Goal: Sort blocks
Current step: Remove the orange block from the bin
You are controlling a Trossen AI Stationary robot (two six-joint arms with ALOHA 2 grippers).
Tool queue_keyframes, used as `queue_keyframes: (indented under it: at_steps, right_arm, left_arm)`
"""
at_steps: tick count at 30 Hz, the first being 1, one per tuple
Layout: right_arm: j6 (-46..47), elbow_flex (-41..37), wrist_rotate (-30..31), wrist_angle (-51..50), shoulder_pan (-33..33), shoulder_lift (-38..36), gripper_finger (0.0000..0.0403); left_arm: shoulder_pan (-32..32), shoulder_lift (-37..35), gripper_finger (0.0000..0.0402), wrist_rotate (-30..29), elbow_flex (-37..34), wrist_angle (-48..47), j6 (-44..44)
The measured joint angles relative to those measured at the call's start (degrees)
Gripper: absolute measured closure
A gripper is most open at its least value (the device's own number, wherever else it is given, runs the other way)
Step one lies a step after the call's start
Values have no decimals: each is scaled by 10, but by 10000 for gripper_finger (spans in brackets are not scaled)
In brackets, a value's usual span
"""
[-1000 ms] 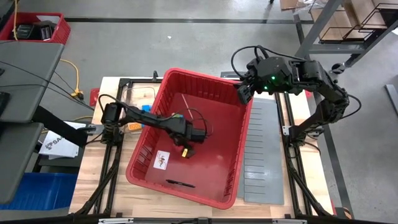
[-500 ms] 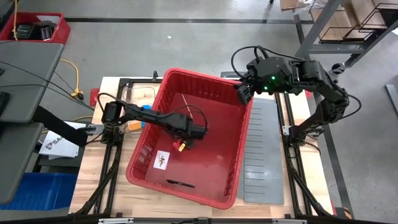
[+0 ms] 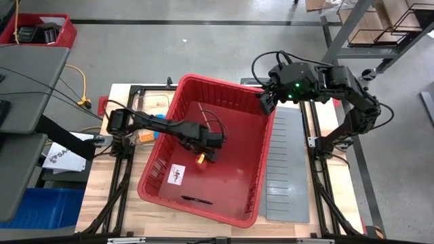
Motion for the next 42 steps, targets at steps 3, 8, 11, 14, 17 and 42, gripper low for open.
queue_keyframes:
  at_steps: [3,8,11,14,17,42]
  right_arm:
    - [-6,0,0,0,0,0,217]
    - [-13,0,0,0,0,0,217]
    - [-13,0,0,-1,0,0,217]
    - [-14,0,0,-4,0,0,217]
    - [-15,0,0,-4,0,0,217]
    - [-12,0,-1,1,0,0,217]
  left_arm:
    - [0,-23,92,-9,1,19,-19]
    - [-3,-27,92,0,-1,50,-46]
    - [-8,-29,92,9,-21,82,-55]
    - [-9,-26,92,30,-44,87,-78]
    - [-9,-29,92,26,-64,102,-91]
    - [-20,16,92,45,-101,256,-152]
